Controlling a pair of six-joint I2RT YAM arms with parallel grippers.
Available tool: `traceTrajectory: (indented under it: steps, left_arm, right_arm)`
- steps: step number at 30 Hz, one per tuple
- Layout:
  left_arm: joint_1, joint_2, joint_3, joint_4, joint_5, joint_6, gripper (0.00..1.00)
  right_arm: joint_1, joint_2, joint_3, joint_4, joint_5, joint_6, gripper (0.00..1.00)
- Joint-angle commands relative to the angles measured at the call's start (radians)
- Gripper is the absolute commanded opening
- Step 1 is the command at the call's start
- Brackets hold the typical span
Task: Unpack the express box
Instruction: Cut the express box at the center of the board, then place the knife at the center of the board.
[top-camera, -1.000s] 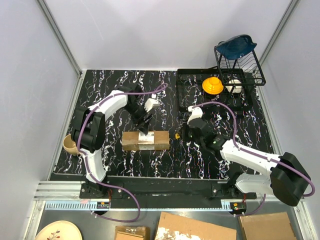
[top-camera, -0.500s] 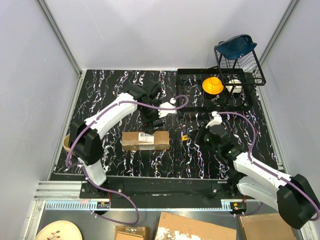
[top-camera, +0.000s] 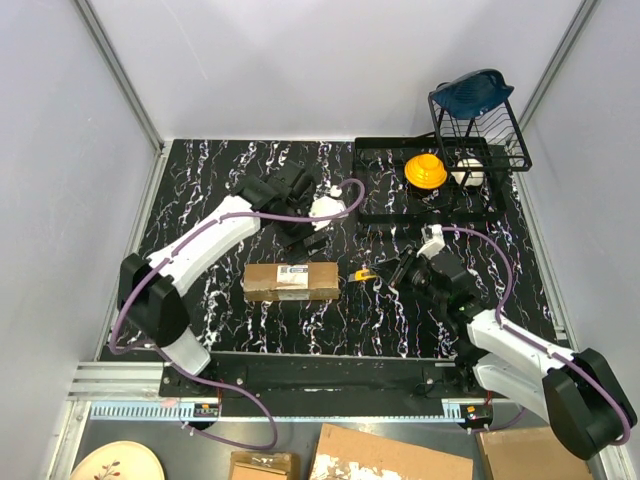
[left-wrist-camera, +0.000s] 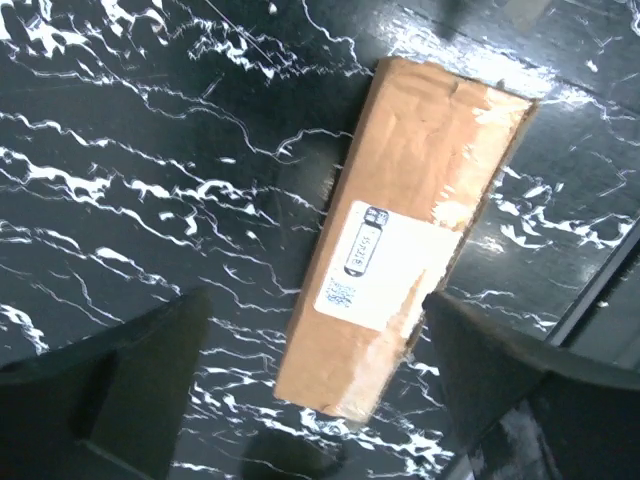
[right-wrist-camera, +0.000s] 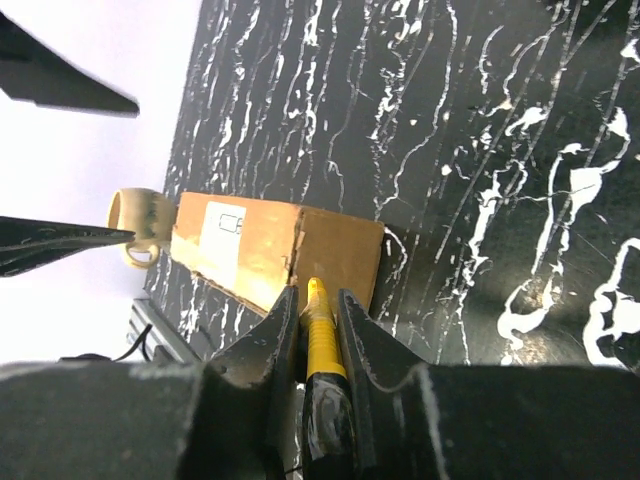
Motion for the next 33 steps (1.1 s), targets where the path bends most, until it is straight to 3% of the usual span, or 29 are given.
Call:
traceTrajectory:
  steps: [1,3,4,5,6,7,9,10,15,17,26,33]
  left_arm:
    - [0.007,0.004,0.048,-0.083,-0.016,-0.066,0.86]
    - [-0.025,0.090,0.122,-0.173,0.004,-0.037,0.62]
    - [-0.036,0.072,0.084,-0.113,-0.008,-0.014,0.51]
    - [-0.049,0.036,0.025,-0.047,-0.025,0.004,0.52]
    - [-0.089,-0.051,-0.119,0.025,-0.070,0.024,0.54]
    - [-0.112,-0.090,-0.182,0.157,-0.092,0.064,0.64]
    - [-0.152,-0.149,-0.302,0.247,-0.120,0.072,0.74]
    - [-0.155,-0.147,-0.313,0.280,-0.118,0.061,0.80]
    - [-0.171,-0.127,-0.329,0.308,-0.111,0.018,0.89]
    - [-0.186,-0.132,-0.341,0.331,-0.132,0.034,0.99]
    - [-0.191,-0.098,-0.385,0.365,-0.114,0.090,0.99]
    - [-0.191,-0.086,-0.347,0.275,-0.040,0.121,0.99]
  right_arm:
    - [-0.016,0.005,0.003,0.124,-0.045,0.025,0.00]
    - [-0.019,0.016,-0.008,0.152,-0.046,0.043,0.00]
    - [-0.022,0.031,-0.017,0.181,-0.046,0.053,0.00]
    - [-0.026,0.039,-0.021,0.198,-0.054,0.079,0.00]
    - [-0.029,0.048,-0.024,0.223,-0.057,0.088,0.00]
    - [-0.032,0.054,-0.031,0.234,-0.058,0.094,0.00]
    - [-0.036,0.066,-0.038,0.257,-0.060,0.110,0.00]
    - [-0.041,0.086,-0.046,0.282,-0.071,0.114,0.00]
    - [-0.081,0.125,-0.067,0.352,-0.109,0.157,0.00]
    - [-0.087,0.129,-0.071,0.367,-0.118,0.166,0.00]
    - [-0.090,0.230,-0.074,0.491,-0.143,0.220,0.00]
    - [-0.090,0.324,-0.061,0.582,-0.169,0.249,0.00]
